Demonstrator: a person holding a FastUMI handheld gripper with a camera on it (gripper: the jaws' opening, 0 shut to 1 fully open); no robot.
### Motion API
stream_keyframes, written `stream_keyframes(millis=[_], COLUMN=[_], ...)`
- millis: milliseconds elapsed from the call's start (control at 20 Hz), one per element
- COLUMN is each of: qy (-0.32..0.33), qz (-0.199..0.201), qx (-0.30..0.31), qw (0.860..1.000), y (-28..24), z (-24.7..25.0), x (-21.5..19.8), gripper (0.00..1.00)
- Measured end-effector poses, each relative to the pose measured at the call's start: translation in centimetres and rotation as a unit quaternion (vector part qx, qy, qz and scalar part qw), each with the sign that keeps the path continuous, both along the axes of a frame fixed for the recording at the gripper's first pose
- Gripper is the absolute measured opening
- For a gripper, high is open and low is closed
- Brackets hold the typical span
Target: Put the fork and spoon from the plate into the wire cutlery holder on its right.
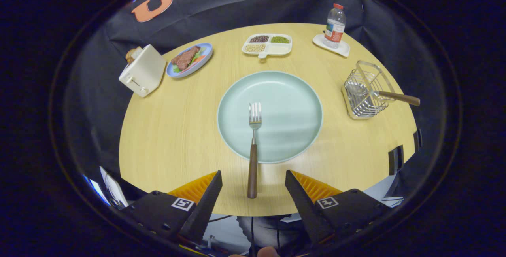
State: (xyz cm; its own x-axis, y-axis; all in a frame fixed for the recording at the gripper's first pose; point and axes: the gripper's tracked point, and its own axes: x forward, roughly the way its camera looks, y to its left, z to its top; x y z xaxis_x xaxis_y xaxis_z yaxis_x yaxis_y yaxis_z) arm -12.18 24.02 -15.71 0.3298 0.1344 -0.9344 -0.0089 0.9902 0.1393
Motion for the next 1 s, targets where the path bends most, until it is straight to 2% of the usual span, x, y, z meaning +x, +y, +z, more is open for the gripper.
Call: stream_keyframes(millis=[200,400,550,600,650,700,800,900,950,1000], qy=[0.025,0.042,0.052,0.051,0.05,0.051,0.052,0.048,0.054,0.055], qz=[-0.027,-0.035,-0.038,-0.038,-0.04,-0.04,-0.031,-0.028,-0.035,-0.035], qx=[-0.002,-0.01,-0.017,-0.024,-0.027,-0.025,-0.011,-0.016,-0.004,0.001], qw=[0.999,0.998,0.998,0.998,0.998,0.998,0.998,0.998,0.998,0.998], y=[0.2,-0.1,-0.4,-0.5,-0.8,-0.7,-0.3,-0.6,-0.5,-0.3], z=[-2.2,-3.5,-4.3,-4.5,-4.5,-4.7,-4.7,-4.3,-4.2,-4.2], x=[0.4,0.8,0.8,0.9,1.1,1.2,1.2,1.4,0.9,1.3], gripper=[0.92,0.65,0.54,0.42,0.35,0.2,0.17,0.08,0.08,0.01])
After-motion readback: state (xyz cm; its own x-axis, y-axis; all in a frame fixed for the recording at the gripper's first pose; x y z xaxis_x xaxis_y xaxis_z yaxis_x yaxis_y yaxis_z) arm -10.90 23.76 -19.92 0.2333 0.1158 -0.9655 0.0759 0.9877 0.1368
